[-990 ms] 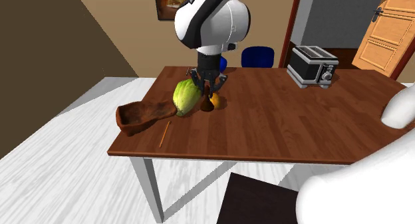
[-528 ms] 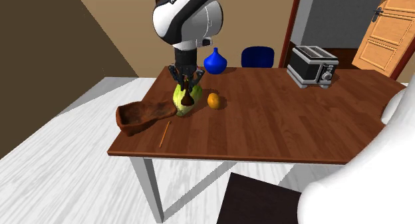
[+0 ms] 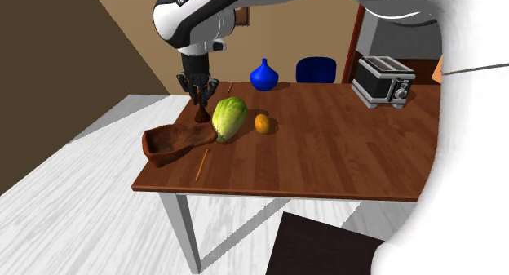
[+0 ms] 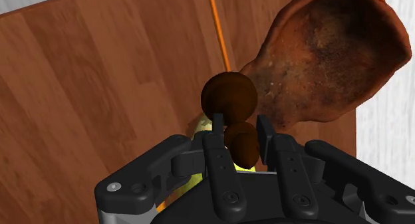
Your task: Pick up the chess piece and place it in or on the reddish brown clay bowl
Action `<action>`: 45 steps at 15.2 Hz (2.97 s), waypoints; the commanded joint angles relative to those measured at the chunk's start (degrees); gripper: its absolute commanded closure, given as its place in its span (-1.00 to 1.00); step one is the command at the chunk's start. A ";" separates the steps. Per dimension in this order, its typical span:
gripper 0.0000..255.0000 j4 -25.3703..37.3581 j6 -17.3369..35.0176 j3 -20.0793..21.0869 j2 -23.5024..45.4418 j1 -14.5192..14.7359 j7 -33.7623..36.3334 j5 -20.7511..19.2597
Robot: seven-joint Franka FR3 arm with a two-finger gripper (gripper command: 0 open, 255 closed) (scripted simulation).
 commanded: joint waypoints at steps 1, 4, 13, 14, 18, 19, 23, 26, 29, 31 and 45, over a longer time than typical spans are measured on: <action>1.00 7.89 -3.24 -0.81 5.12 3.81 1.87 -2.21; 1.00 20.50 -8.49 -2.16 12.59 9.52 3.14 -4.52; 1.00 42.01 -15.27 -4.82 26.37 18.61 2.99 -7.26; 1.00 41.17 -14.50 -4.83 26.37 18.41 3.14 -7.32; 1.00 38.33 -11.64 -4.94 26.61 17.78 3.68 -7.61; 1.00 37.73 -10.97 -4.99 26.73 17.66 3.80 -7.69; 1.00 35.69 -8.43 -5.22 27.39 17.29 4.26 -8.06; 1.00 35.04 -7.51 -5.32 27.71 17.19 4.42 -8.21; 1.00 35.05 -7.51 -5.33 27.72 17.19 4.42 -8.21; 1.00 35.05 -7.51 -5.33 27.72 17.19 4.42 -8.21; -1.00 36.85 -12.27 -4.52 24.59 17.20 3.83 -7.24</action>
